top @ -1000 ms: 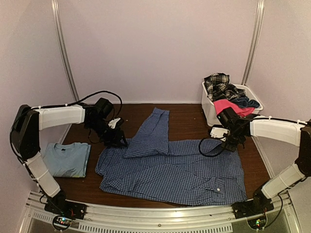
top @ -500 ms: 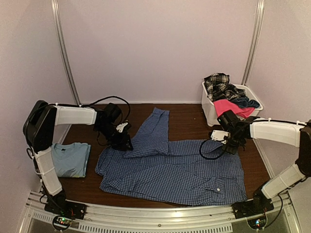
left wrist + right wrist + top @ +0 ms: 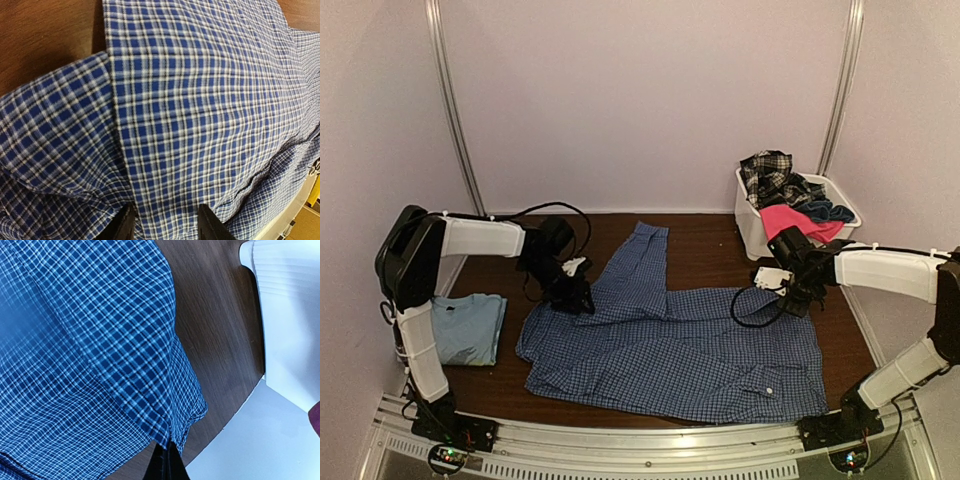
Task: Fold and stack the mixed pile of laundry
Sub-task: Fold the 1/3-folded shirt at the center of the board.
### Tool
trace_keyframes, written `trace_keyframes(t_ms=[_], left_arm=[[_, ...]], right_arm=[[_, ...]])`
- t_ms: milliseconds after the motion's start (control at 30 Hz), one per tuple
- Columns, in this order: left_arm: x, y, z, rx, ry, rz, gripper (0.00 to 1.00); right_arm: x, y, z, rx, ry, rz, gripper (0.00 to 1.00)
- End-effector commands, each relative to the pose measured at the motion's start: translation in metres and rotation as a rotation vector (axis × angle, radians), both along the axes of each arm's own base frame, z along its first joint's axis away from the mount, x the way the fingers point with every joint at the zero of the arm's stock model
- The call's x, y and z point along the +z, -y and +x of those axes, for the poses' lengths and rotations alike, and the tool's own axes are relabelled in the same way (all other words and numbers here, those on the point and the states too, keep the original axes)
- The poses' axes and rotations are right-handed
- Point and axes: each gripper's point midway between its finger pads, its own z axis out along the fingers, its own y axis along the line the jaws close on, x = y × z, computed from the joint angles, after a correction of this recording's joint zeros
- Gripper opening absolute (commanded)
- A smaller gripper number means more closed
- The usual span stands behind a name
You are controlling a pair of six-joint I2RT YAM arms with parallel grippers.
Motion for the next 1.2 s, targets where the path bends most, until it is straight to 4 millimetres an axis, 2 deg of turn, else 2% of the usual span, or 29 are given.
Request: trace_keyframes(t_ms=[0, 100, 200, 300, 400, 600, 767, 867, 1067, 1167], left_arm=[[-0.001, -0.005, -0.003, 0.006, 0.009, 0.025, 0.46], [-0.003, -0.005, -0.009, -0.004, -0.008, 0.015, 0.5], [0.002, 0.004, -0.015, -0.028, -0.017, -0.059, 0.45], [0.009, 0.009, -0.015, -0.051, -0.008, -0.09, 0.27], [0.029, 0.009, -0.002, -0.048, 0.029, -0.099, 0.01], [0.076, 0.001, 0.034, -0.01, 0.112, -0.133, 0.0], [0.107, -0.002, 0.046, -0.017, 0.161, -0.135, 0.0], [0.109, -0.004, 0.045, -0.029, 0.158, -0.129, 0.0], [0.087, -0.012, 0.028, -0.063, 0.102, -0.092, 0.0], [0.082, -0.015, 0.023, -0.07, 0.092, -0.081, 0.0]], right_arm=[[0.006, 0.006, 0.001, -0.015, 0.026, -0.014, 0.0], [0.006, 0.006, 0.001, -0.014, 0.025, -0.015, 0.0], [0.005, 0.006, 0.0, -0.012, 0.024, -0.018, 0.0], [0.005, 0.008, 0.0, -0.014, 0.027, -0.029, 0.0], [0.008, 0.011, 0.002, -0.022, 0.04, -0.041, 0.0], [0.016, 0.02, 0.009, -0.045, 0.063, -0.051, 0.0], [0.014, 0.021, 0.0, -0.045, 0.036, -0.035, 0.0], [0.012, 0.019, -0.01, -0.032, 0.016, -0.011, 0.0], [-0.006, 0.012, -0.045, 0.044, -0.07, 0.036, 0.0], [-0.017, 0.006, -0.064, 0.087, -0.122, 0.06, 0.0]])
